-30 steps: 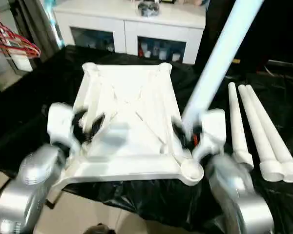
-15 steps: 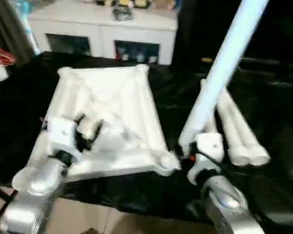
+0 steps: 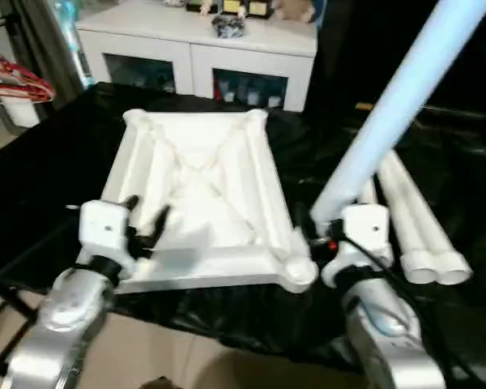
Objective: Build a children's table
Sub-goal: Insert table leg to table base
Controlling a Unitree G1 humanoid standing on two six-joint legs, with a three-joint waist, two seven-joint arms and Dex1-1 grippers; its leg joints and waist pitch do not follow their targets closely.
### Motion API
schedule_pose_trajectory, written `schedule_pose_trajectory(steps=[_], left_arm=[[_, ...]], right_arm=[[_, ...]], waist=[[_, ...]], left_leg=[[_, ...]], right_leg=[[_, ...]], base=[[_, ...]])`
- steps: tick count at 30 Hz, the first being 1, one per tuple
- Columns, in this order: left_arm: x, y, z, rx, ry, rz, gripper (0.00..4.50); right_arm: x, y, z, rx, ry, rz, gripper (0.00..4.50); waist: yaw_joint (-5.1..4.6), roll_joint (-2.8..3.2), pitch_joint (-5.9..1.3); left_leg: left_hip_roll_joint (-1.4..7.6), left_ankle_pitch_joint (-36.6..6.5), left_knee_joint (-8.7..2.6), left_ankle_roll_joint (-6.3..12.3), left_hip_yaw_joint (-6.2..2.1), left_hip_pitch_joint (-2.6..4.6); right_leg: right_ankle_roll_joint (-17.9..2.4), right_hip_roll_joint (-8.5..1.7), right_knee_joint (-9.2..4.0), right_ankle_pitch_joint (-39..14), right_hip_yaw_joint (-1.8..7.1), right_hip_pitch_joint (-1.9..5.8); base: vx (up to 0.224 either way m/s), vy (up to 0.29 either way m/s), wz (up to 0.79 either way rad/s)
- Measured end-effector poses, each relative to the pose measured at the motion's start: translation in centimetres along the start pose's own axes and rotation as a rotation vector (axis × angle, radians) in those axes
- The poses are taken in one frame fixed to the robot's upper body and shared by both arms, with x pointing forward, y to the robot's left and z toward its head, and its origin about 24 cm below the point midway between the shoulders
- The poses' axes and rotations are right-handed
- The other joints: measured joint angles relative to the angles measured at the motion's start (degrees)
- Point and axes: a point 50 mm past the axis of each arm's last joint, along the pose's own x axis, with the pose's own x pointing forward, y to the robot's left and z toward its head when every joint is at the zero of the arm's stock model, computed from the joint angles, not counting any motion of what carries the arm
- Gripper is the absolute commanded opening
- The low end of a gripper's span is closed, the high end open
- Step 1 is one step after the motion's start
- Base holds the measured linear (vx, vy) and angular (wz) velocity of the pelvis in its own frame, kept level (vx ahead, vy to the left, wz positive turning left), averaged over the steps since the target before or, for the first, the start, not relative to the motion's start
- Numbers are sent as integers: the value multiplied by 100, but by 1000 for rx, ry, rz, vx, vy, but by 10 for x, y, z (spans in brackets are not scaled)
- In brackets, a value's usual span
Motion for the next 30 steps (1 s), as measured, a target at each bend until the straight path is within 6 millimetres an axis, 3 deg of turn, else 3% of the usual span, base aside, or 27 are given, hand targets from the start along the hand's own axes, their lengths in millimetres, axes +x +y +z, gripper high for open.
schedule_pose_trajectory(steps=[1, 2, 4, 6, 7, 8, 9, 10, 11, 12, 13, 14, 15, 16, 17, 18, 19, 20, 21, 22, 23, 24, 25, 27, 28, 29, 30], left_arm=[[0, 0, 1, 14, -3, -3, 301], [0, 1, 2, 26, -8, 1, 301], [0, 4, 3, 40, -11, 11, 301], [1, 8, 4, 54, -15, 31, 301], [2, 8, 6, 57, -21, 32, 301], [3, 8, 7, 57, -27, 30, 301], [3, 7, 8, 56, -29, 26, 301], [4, 7, 8, 55, -31, 19, 301], [5, 5, 7, 50, -27, 15, 301], [5, 3, 5, 47, -19, 8, 301], [7, -3, 5, 36, -19, -10, 301], [9, -8, 7, 37, -26, -30, 301], [10, -8, 10, 41, -36, -34, 301], [12, -8, 12, 44, -44, -33, 301], [12, -6, 12, 48, -44, -26, 301], [12, -4, 11, 50, -37, -20, 301], [12, -2, 10, 52, -29, -13, 301], [12, 2, 7, 49, -13, 1, 301], [12, 6, 5, 41, 3, 20, 301], [12, 10, 3, 28, 23, 40, 301], [13, 12, 1, 15, 36, 50, 301], [14, 11, -3, 3, 58, 52, 301], [15, 2, -5, -23, 65, 25, 301], [17, 1, -2, -26, 53, 12, 301], [18, 3, 1, -16, 43, 1, 301], [18, 4, 2, -11, 37, -5, 301], [19, 4, 4, -14, 29, -18, 301]], right_arm=[[-1, -1, -2, 5, 13, -1, 191], [-1, 0, -4, 10, 22, 11, 191], [0, 5, -5, 15, 30, 44, 191], [1, 8, -5, 16, 29, 64, 191], [1, 8, -5, 15, 29, 64, 191], [1, 8, -5, 14, 28, 63, 191], [1, 8, -5, 13, 27, 63, 191], [1, 8, -5, 10, 27, 63, 191], [0, 6, -5, 3, 32, 59, 191], [-1, 4, -7, -4, 42, 50, 191], [-3, -1, -9, -9, 54, 33, 191], [-3, -4, -10, -9, 61, 18, 191], [-3, -6, -10, -11, 60, 9, 191], [-3, -7, -10, -14, 60, 8, 191], [-3, -6, -11, -9, 63, 11, 191], [-2, -3, -11, -6, 62, 22, 191], [-1, 1, -11, 1, 61, 35, 191], [0, 4, -11, 4, 60, 49, 191], [0, 5, -11, 5, 58, 53, 191], [1, 5, -10, 5, 54, 54, 191], [2, 5, -8, -1, 49, 54, 191], [1, 1, -9, -7, 55, 43, 191], [0, -4, -10, -11, 63, 24, 191], [2, -5, -10, -15, 61, 21, 191], [3, -5, -9, -19, 60, 28, 191], [6, -3, -9, -19, 57, 43, 191], [8, -2, -8, -22, 54, 58, 191]], waist=[[-44, 87, -24], [-125, 139, -40], [-202, 162, -22], [-279, 173, -20], [-302, 166, -26], [-315, 122, -51], [-331, 73, -69], [-362, -11, -84], [-368, -65, -94], [-314, -75, -83], [-261, -72, -78], [-234, -64, -78], [-225, -39, -81], [-235, 51, -94], [-251, 110, -84], [-312, 211, -82], [-331, 246, -76], [-349, 228, -82], [-361, 204, -82], [-360, 100, -105], [-322, 16, -116], [-221, 3, -108], [-128, -12, -111], [-88, -18, -117], [-71, -12, -117], [-64, 12, -113], [-62, 67, -111]], left_leg=[[-9, 34, -38, -133, 40, 22], [-13, 34, -66, -151, 76, 27], [2, 49, -67, -177, 63, 4], [62, 62, -77, -197, 33, 3], [129, 83, -92, -226, 33, 2], [168, 123, -139, -224, 33, -1], [169, 161, -187, -236, 33, -3], [159, 193, -214, -267, 39, -12], [151, 200, -221, -277, 30, -18], [112, 81, -109, -83, 47, -72], [45, -1, 29, 55, 92, -77], [-73, -6, 95, 63, 100, -45], [-123, -2, 18, 51, 110, 3], [-135, -25, -110, -21, 110, 51], [-12, -3, -117, -121, 45, 43], [87, 62, -168, -200, -34, 45], [174, 101, -211, -261, -92, 38], [263, 134, -217, -312, -101, 22], [277, 152, -220, -339, -121, 21], [267, 170, -212, -349, -95, -9], [258, 171, -147, -268, -60, -82], [228, 105, -66, -52, -68, -158], [98, 40, 79, 46, -47, -186], [-176, -28, 355, 140, -13, -228], [-301, -55, 372, 146, -19, -202], [-338, -62, 241, 156, -39, -140], [-315, -63, -7, 156, -72, -37]], right_leg=[[6, -30, -39, 4, -3, 12], [-21, 17, -101, 23, 81, 19], [-167, 105, -151, 65, 118, 40], [-250, 187, 122, 25, 64, 7], [-248, 261, 276, 23, 19, -10], [-276, 300, 345, 5, -38, -8], [-284, 298, 323, -74, -37, 10], [-170, 281, 188, -266, 31, 34], [-248, 308, 228, -268, 25, 24], [-281, 313, 223, -267, 9, -4], [-282, 303, 223, -266, 41, -21], [-281, 303, 217, -254, 50, -49], [-294, 326, 216, -246, 23, -73], [-326, 402, 192, -227, -55, -83], [-382, 491, 70, -148, -136, -60], [-406, 538, -66, -115, -265, 19], [-348, 560, 21, -242, -308, -1], [-325, 516, 452, -383, -201, -80], [-340, 406, 647, -401, -98, -91], [-253, 243, 487, -525, 132, -36], [-124, 221, 519, -532, 124, -72], [-116, 249, 529, -537, 110, -108], [-83, 248, 530, -520, 168, -146], [-15, 221, 508, -482, 232, -180], [-17, 217, 475, -451, 240, -174], [-94, 229, 430, -404, 217, -163], [-149, 259, 383, -368, 171, -142]], base=[[9, 155, -1], [-13, 138, 14], [-17, 115, 13], [0, 0, 0], [-14, -58, 6], [-18, -134, 1], [-18, -134, 1], [-20, -194, -6], [-34, -196, -8], [-34, -196, -8], [-39, -169, -15], [-33, -150, -11], [-33, -150, -11], [-39, -119, 8], [-37, -120, 7], [-37, -120, 7], [-21, -142, 8], [-18, -157, 12], [-18, -157, 12], [-18, -205, 4], [-34, -194, -9], [-34, -194, -9], [-46, -139, -14], [-40, -107, -11], [-45, -51, -7], [0, 0, 0], [0, 0, 0]])
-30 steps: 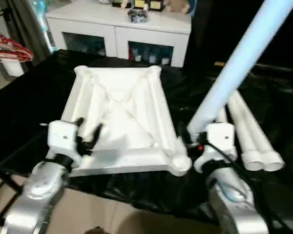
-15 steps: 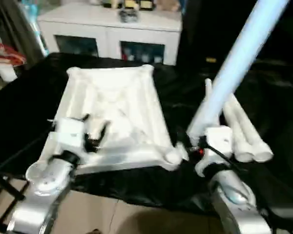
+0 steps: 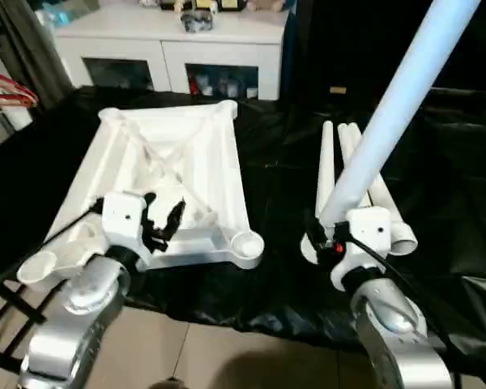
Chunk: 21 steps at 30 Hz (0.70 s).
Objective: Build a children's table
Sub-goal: Insert table leg to table base
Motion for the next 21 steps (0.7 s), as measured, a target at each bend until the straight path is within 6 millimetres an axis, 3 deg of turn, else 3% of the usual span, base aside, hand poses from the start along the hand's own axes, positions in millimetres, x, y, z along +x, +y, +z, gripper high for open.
schedule_pose_trajectory(steps=[1, 2, 4, 6, 10, 15, 17, 18, 21], left_arm=[[0, -1, 1, -1, -7, -38, 301], [-1, -1, 1, 5, -9, -73, 301], [-1, -2, 1, 1, -12, -155, 301], [0, -7, 1, 1, -10, -303, 301], [9, -24, 8, 19, -46, -547, 337], [28, -19, -6, 118, 89, -754, 384], [33, -16, -11, 132, 121, -782, 384], [33, -17, -12, 131, 122, -796, 343], [45, -16, -15, 139, 183, -878, 343]], right_arm=[[2, 1, 0, 3, -1, 10, 191], [4, 3, -1, 9, 4, 26, 191], [9, 5, 1, 13, -4, 55, 191], [14, 5, 8, 15, -25, 89, 191], [19, -1, 6, 14, -8, 131, 191], [24, -9, 4, 27, 63, 218, 191], [24, -8, 5, 38, 63, 246, 191], [24, -8, 5, 42, 63, 251, 190], [26, -9, 5, 48, 62, 255, 190]], waist=[[-7, 77, 40], [-21, 114, 26], [-47, 86, 59], [-43, 41, 72], [-65, -15, 103], [-78, -63, 135], [-75, -65, 136], [-73, -64, 136], [-62, -60, 136]], left_leg=[[105, 29, -99, -311, 17, 65], [141, 36, -137, -336, 47, 86], [173, 49, -162, -325, 67, 74], [173, 62, -162, -300, 125, 70], [173, 70, -180, -254, 321, 72], [177, 99, -183, -199, 346, 68], [191, 100, -189, -199, 358, 69], [198, 100, -190, -200, 362, 70], [219, 117, -207, -206, 388, 60]], right_leg=[[-40, 36, -105, 38, -85, 67], [-38, 46, -214, 108, -95, 109], [-41, 49, -373, 222, -123, 166], [-33, 20, -434, 291, -113, 193], [30, -76, -450, 334, -70, 180], [51, -82, -450, 359, -63, 159], [50, -81, -450, 361, -68, 155], [48, -81, -450, 362, -73, 153], [44, -75, -450, 361, -76, 133]], base=[[-52, 49, 6], [-52, 91, 8], [-47, 92, 5], [-36, 83, 5], [-29, 66, 2], [0, 0, 0], [0, 0, 0], [0, 0, 0], [0, 0, 0]])
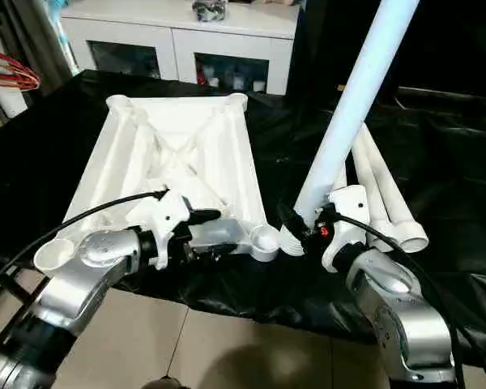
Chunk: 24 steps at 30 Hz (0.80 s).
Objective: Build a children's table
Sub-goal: Insert table leg to table base
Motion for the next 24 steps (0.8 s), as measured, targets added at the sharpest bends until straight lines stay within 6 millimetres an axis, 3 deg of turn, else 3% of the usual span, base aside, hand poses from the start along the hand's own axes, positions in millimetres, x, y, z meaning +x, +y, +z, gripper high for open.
schedule_pose_trajectory(steps=[2, 6, 8, 10, 13, 21, 24], left_arm=[[1, 4, 1, -3, 28, -60, 301], [4, 8, -4, -66, 79, -120, 295], [6, 11, -7, -75, 101, -123, 253], [7, 12, -12, -71, 130, -123, 259], [7, 15, -16, -59, 162, -128, 211], [7, 24, -17, -53, 201, -113, 169], [6, 26, -18, -58, 205, -115, 132]], right_arm=[[0, 0, 1, 6, -5, 14, 190], [0, 0, 3, 7, -9, 25, 190], [0, 0, 3, 4, -9, 32, 190], [0, 0, 4, 3, -11, 34, 190], [1, 0, 5, 0, -14, 35, 190], [1, 0, 5, 0, -13, 36, 190], [1, 0, 5, 0, -13, 37, 190]], waist=[[0, 2, -1], [-7, 19, -1], [-8, 23, 0], [-9, 26, 1], [-4, 28, 2], [-4, 28, 2], [-5, 28, 2]], left_leg=[[4, 9, -15, 3, 15, 0], [9, 11, -17, 7, 23, -2], [12, 11, -18, 7, 26, -4], [14, 11, -21, 7, 27, -3], [17, 11, -23, 7, 29, -2], [39, 11, -24, 7, 65, 4], [49, 11, -24, 7, 82, 5]], right_leg=[[-7, -1, 0, -3, 5, -9], [-20, -1, 0, -11, 5, -15], [-23, 0, 0, -13, 5, -17], [-24, 0, 0, -14, 3, -18], [-25, 0, 0, -14, 1, -17], [-27, -1, 1, -12, 1, -15], [-28, -1, 1, -12, 1, -16]], base=[[0, 0, 0], [0, 0, 0], [0, 0, 0], [0, 0, 0], [0, 0, 0], [0, 0, 0], [0, 0, 0]])
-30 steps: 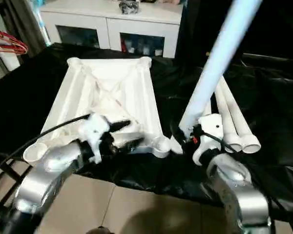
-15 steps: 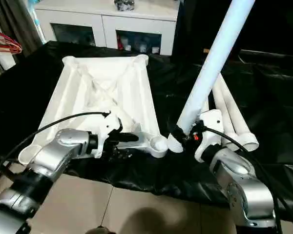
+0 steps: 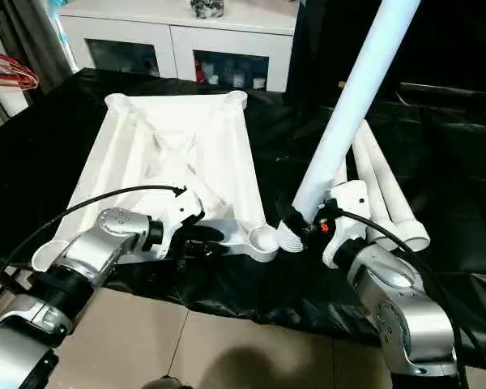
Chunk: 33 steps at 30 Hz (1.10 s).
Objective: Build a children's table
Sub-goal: Insert table leg to table base
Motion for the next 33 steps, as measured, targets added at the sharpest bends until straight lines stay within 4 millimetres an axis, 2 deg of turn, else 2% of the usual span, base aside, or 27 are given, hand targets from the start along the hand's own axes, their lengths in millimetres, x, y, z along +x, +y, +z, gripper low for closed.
schedule_pose_trajectory(steps=[14, 22, 28, 33], left_arm=[[-2, 0, -1, 53, 30, -40, 7], [-2, -2, 3, 128, 39, -46, 0], [-1, -6, 6, 157, 43, -52, 0], [4, -11, 10, 195, 50, -71, 0]], right_arm=[[7, -2, 3, -8, 5, 21, 190], [18, 1, 1, -12, 86, 124, 190], [35, -3, 2, -3, 130, 193, 190], [45, -8, 5, -13, 131, 196, 190]], waist=[[-24, -10, 6], [-55, -16, 9], [-54, -25, 15], [14, -44, 20]], left_leg=[[5, 0, -5, 0, 11, 4], [10, 1, -11, 1, 18, 1], [11, 1, -11, 2, 25, -7], [16, 8, -13, 14, 29, -12]], right_leg=[[-4, 0, 0, -2, 0, -7], [-13, 0, -1, -8, -2, -16], [-19, -1, -1, -12, -1, -23], [-28, -2, 0, -17, -11, -26]], base=[[0, 0, 0], [0, 0, 0], [0, 0, 0], [0, 0, 0]])
